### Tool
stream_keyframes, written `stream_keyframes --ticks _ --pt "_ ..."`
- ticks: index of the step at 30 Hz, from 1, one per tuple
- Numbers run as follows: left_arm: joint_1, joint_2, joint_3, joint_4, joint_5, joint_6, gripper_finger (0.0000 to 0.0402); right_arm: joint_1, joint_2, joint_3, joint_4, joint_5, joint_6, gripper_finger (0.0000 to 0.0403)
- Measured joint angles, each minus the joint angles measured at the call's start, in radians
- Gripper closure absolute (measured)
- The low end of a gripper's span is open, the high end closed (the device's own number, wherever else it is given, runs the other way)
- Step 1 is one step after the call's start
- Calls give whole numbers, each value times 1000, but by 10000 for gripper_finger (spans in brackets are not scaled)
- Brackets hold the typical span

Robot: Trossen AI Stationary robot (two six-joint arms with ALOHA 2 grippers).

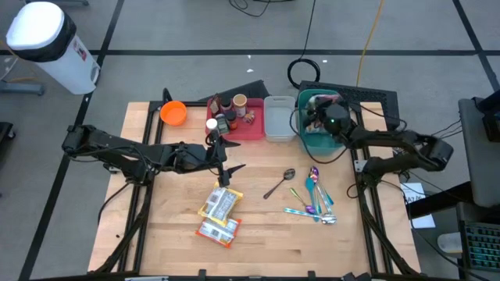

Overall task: Pick & Place Food Item
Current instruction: Put the green noodle pack into the green bin, then put the yellow noodle pack into the green bin

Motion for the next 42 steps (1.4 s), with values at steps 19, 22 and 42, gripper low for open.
stream_keyframes --ticks 19,22,42 --pt "1 0 0 -121 42 -69 52 203 -368 0 -124 -992 507 107" --pt "1 0 0 -209 144 -112 52 380 -367 -1 -72 -957 483 113" --pt "-122 136 -4 -558 367 -620 53 871 -250 -1 59 -386 126 115"
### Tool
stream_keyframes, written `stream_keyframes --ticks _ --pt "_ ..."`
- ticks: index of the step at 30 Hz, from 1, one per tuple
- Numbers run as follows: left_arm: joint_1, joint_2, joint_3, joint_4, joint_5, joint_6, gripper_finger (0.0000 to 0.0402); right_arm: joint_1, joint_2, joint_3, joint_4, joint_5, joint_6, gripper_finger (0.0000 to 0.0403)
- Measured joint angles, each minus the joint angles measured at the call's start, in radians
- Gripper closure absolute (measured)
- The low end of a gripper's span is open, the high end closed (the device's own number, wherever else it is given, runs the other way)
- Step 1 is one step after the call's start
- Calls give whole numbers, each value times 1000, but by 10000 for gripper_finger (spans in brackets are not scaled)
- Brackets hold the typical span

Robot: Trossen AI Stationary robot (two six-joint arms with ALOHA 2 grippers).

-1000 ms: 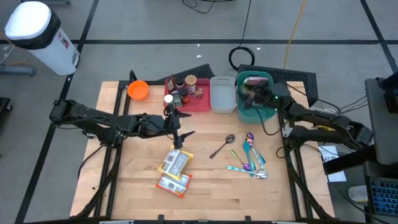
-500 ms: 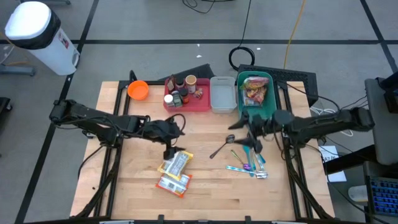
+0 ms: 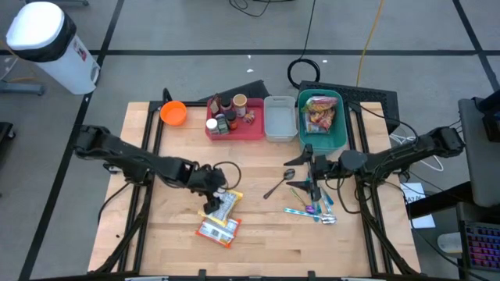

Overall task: Pick & Place Food Item
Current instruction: Put the yellow noodle pack into the green bin

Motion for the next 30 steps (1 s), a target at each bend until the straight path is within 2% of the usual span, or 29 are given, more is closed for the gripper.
stream_keyframes --ticks 8,18,21,30 --pt "-6 130 0 25 1 -72 53 0 3 0 18 -2 0 115" --pt "-6 155 2 26 16 -75 58 0 3 0 21 0 2 115" --pt "-5 155 2 24 32 -68 83 0 3 0 21 1 1 115" --pt "5 155 2 27 42 -49 203 0 3 0 21 1 1 115"
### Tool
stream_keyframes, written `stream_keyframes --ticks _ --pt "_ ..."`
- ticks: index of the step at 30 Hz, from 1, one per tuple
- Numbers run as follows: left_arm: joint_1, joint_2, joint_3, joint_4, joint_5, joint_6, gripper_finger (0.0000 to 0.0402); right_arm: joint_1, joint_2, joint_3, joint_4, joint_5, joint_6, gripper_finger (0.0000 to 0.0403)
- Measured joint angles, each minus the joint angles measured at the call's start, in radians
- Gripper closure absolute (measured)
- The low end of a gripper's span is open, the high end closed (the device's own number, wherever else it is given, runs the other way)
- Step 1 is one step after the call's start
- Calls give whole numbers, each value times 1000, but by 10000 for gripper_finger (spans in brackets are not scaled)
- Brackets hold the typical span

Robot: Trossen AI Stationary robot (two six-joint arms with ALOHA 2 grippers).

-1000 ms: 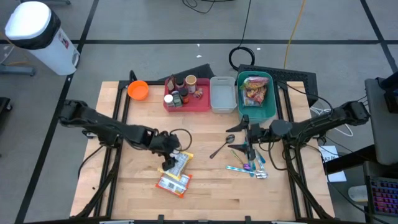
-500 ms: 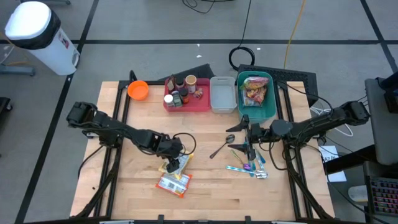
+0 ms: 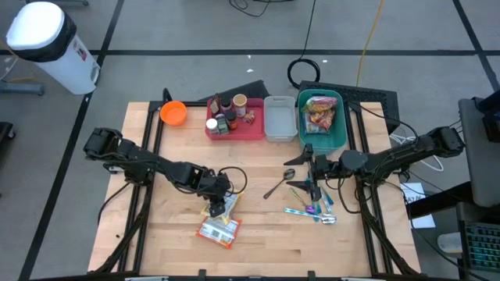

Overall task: Pick & Place Food Item
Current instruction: Put the yellow noodle pack into the green bin

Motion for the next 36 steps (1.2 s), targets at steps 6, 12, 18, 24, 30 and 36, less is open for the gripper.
stream_keyframes --ticks 6,12,18,24,30,36 --pt "0 1 -1 31 -7 81 236 0 0 0 0 0 0 115" --pt "12 -9 -3 73 -9 149 272 0 0 0 0 0 0 115" --pt "53 -52 -4 98 -11 212 323 0 0 0 0 0 0 115" --pt "101 -88 -4 138 -11 245 364 0 0 0 0 1 0 115" --pt "136 -112 -4 230 -11 330 391 0 0 0 0 1 0 115" --pt "151 -119 -3 376 -12 471 393 0 0 0 -1 1 0 115"
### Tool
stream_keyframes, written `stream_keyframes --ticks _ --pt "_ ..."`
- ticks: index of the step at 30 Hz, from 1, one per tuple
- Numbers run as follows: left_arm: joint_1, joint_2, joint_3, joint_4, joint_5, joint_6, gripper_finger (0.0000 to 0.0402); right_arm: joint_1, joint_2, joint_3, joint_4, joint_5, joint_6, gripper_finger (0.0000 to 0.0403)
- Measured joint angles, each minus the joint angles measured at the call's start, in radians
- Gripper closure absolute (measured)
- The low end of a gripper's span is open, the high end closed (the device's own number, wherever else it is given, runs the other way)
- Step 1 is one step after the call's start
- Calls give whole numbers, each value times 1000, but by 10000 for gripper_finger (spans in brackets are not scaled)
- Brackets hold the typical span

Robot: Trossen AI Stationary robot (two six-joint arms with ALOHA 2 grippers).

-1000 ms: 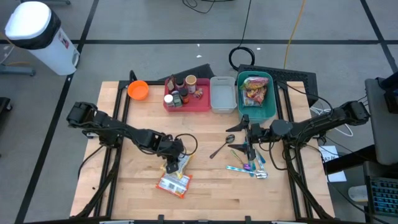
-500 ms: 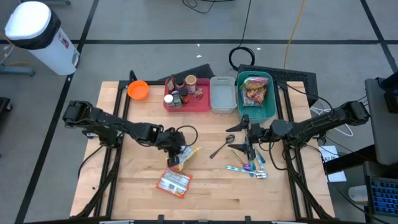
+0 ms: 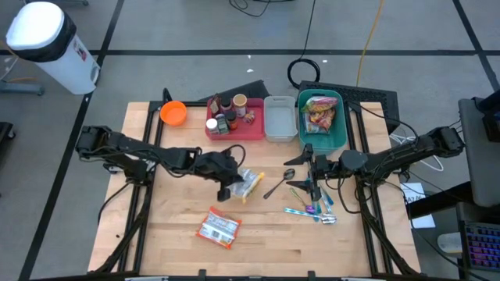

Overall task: Pick & Place Food Item
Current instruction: Put the yellow noodle pack into the green bin

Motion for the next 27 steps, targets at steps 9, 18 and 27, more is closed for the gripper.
stream_keyframes --ticks 9,18,27 --pt "0 0 1 144 -64 309 397 0 0 0 -25 78 0 115" --pt "-29 2 1 189 -320 588 389 -2 5 0 -88 257 36 115" --pt "-37 2 1 271 -555 711 389 -32 112 0 45 256 122 115"
